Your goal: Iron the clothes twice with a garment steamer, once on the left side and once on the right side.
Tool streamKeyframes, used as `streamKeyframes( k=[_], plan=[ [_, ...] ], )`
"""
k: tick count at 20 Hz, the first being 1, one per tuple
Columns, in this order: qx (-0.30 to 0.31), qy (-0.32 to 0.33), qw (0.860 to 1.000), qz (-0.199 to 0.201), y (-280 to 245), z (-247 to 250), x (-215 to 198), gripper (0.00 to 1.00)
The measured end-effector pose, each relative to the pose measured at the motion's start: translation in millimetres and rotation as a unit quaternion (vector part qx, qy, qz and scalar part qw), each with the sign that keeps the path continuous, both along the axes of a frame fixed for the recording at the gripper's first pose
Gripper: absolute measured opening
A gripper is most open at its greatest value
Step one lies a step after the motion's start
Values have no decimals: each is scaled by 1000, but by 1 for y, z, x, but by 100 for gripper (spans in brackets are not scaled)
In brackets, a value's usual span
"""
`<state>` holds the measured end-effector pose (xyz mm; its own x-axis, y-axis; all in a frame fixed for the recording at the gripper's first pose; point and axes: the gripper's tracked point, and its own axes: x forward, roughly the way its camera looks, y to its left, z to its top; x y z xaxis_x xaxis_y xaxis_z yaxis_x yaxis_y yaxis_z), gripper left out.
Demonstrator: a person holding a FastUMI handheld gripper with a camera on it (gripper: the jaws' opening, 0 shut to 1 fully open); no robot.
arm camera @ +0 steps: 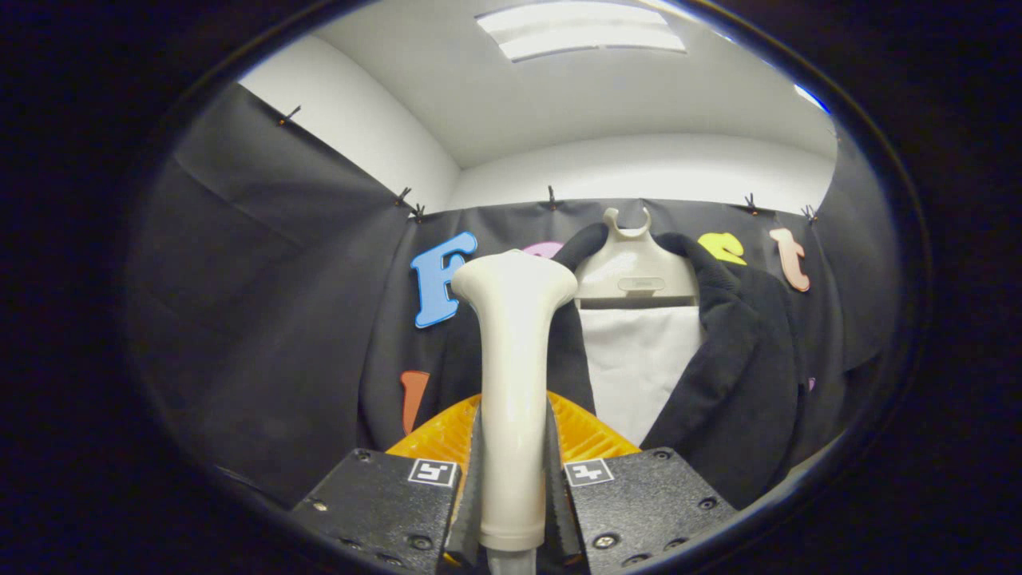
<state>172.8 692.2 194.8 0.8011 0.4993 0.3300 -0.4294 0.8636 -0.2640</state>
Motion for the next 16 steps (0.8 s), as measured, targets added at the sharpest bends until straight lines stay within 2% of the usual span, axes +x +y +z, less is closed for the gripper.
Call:
streamKeyframes(
  k=[16],
  plan=[
    [-24,43,998,-39,-35,-75,-7,36]
  ],
)
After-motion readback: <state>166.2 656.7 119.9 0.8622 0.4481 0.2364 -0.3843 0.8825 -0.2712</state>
